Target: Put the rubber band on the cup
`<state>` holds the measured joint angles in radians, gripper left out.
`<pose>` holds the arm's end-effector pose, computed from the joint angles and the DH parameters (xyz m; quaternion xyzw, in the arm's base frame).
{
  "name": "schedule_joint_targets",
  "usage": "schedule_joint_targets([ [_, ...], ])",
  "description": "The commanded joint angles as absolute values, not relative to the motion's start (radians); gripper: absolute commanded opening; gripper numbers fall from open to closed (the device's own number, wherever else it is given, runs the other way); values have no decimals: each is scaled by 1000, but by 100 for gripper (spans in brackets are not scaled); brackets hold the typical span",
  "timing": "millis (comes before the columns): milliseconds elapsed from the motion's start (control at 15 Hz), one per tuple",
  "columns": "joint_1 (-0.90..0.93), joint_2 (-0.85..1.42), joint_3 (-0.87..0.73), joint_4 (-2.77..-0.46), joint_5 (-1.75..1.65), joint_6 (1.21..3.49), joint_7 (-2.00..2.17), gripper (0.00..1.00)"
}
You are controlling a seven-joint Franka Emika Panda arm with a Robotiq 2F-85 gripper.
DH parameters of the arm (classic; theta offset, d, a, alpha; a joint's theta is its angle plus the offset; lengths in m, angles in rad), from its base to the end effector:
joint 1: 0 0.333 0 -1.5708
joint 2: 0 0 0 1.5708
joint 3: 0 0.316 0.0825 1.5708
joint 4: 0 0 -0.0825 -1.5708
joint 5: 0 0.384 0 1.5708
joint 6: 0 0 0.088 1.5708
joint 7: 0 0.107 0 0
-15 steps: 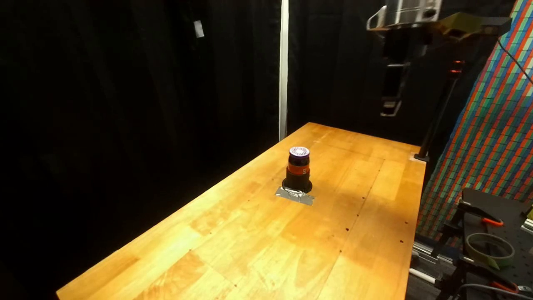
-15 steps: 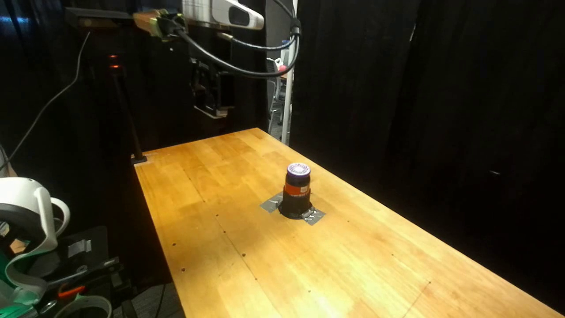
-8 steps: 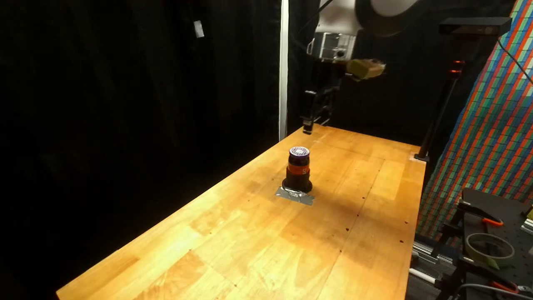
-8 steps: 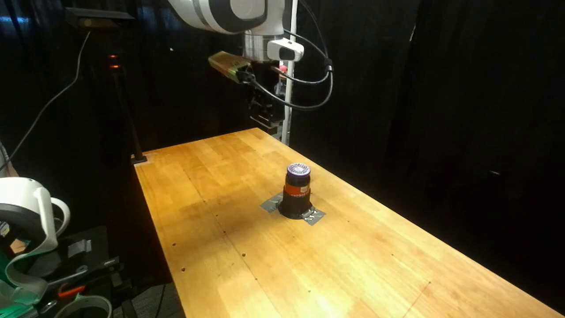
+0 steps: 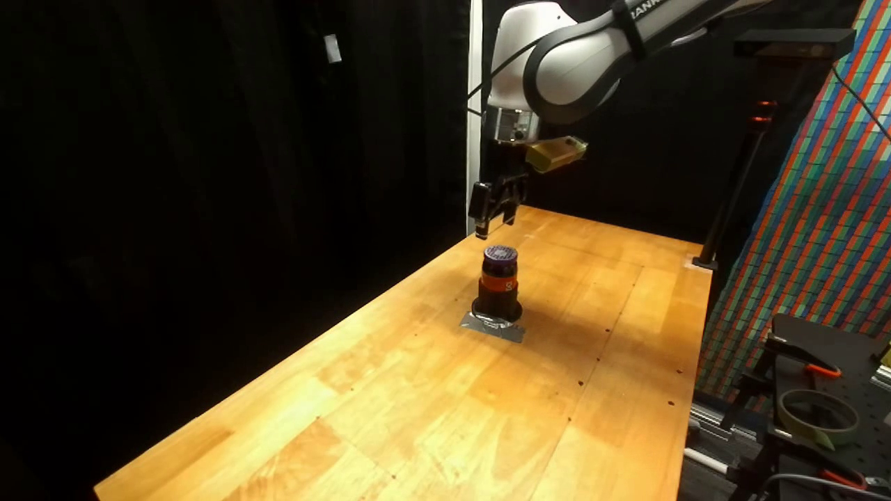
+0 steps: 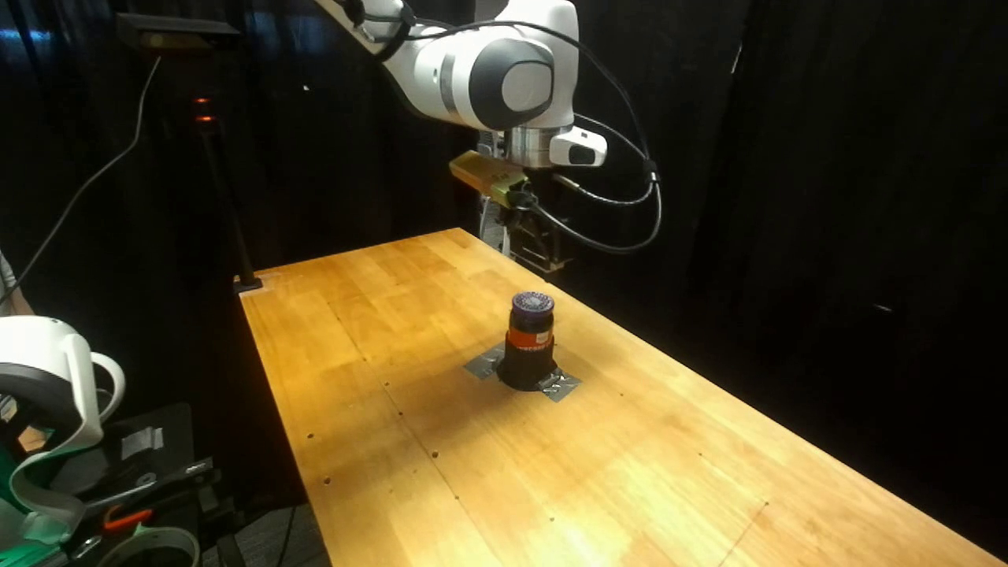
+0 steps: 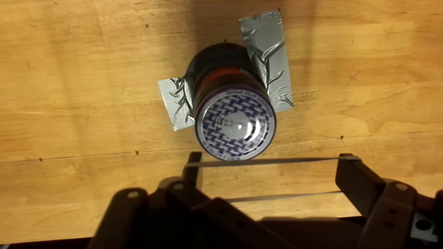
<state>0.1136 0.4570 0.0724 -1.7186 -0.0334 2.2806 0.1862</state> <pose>0.6644 0.1191 0.3332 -0.9986 -0.0055 -0.0518 0.0123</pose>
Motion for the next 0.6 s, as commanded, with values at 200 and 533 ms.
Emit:
schedule_joint_targets([
  [200, 94, 571, 54, -1612, -13, 2262, 130, 100],
  [533, 92, 623, 52, -1609, -9, 2320, 125, 100],
])
